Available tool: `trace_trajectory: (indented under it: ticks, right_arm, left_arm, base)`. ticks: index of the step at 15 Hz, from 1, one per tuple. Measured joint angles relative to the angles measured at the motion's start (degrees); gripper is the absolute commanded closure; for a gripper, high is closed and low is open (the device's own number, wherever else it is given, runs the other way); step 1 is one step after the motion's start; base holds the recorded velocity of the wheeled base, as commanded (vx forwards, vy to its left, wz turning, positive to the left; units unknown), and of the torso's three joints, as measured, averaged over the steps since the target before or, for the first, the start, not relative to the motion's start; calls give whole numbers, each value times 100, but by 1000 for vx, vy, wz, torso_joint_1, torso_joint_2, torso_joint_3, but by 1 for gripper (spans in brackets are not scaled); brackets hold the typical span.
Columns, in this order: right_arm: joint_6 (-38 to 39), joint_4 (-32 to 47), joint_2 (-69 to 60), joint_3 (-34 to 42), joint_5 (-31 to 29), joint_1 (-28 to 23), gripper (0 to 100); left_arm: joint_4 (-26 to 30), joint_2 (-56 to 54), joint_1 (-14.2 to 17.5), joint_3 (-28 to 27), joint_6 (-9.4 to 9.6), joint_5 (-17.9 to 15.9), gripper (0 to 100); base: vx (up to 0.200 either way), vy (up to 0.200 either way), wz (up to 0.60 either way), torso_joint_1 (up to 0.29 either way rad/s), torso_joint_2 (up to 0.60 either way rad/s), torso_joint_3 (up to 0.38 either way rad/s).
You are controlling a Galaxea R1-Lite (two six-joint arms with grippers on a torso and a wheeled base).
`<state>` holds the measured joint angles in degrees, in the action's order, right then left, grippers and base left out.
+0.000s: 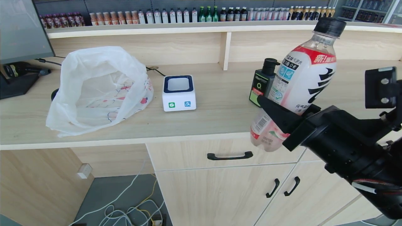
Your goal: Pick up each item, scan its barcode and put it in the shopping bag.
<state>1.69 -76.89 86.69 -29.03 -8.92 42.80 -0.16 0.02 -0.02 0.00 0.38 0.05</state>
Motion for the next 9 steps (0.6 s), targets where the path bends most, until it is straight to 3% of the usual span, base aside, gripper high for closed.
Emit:
trace_trajectory:
  ticks: [4, 9]
  right_arm:
    - [-555, -13, -94, -236, -735, -66, 100]
    - [-976, -262, -63, -713, -859, -564, 100]
  left_arm:
    - [0, 0, 2, 0, 20, -2, 0]
    - [0, 0, 2, 0, 16, 2, 0]
  base:
    - [0, 0, 0, 0, 0, 0]
    - [0, 0, 0, 0, 0, 0]
